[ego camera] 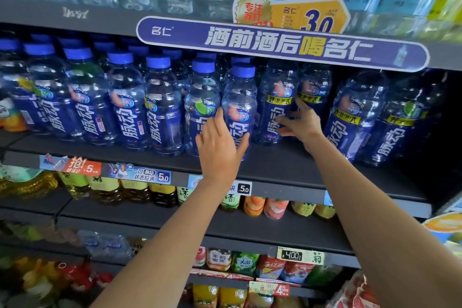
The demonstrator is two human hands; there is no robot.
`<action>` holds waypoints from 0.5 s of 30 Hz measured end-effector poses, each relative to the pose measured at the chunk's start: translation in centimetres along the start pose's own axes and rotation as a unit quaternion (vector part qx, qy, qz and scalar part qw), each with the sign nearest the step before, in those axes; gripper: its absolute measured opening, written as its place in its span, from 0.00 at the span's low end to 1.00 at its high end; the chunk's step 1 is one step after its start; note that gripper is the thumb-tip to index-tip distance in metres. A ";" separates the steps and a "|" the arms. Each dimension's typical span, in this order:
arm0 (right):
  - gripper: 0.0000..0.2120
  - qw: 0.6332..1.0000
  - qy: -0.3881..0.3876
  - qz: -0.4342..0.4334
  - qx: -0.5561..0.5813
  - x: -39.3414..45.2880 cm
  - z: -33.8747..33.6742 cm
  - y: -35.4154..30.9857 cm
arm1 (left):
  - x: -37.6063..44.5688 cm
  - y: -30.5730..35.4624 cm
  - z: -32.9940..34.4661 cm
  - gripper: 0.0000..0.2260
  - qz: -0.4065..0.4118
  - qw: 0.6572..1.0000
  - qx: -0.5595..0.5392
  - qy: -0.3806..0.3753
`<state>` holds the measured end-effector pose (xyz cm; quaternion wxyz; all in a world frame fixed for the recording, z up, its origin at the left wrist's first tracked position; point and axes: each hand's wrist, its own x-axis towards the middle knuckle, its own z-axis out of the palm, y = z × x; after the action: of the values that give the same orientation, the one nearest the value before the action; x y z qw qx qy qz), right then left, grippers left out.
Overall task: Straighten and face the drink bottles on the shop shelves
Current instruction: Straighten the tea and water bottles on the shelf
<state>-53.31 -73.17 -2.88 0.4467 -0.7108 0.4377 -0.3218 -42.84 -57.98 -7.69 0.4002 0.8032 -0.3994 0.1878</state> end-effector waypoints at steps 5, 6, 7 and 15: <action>0.35 0.989 0.121 -0.024 -0.080 -0.8 2.2 0.7 | 0.1 0.1 0.0 0.30 0.004 1.000 0.004 0.002; 0.37 0.987 0.125 -0.016 -0.102 -0.9 2.9 0.8 | 0.1 0.1 0.0 0.30 0.005 1.000 0.005 0.006; 0.38 0.986 0.124 -0.003 -0.113 -0.9 3.6 0.9 | 0.1 0.1 0.0 0.30 0.008 1.000 0.005 0.012; 0.28 0.975 0.156 0.019 -0.157 -0.3 5.4 0.3 | 0.0 0.1 0.3 0.31 0.006 1.000 -0.008 0.024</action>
<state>-48.95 -71.00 -5.29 0.2616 -0.7049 0.5602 -0.3477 -42.94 -58.27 -7.82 0.4156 0.7927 -0.3955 0.2063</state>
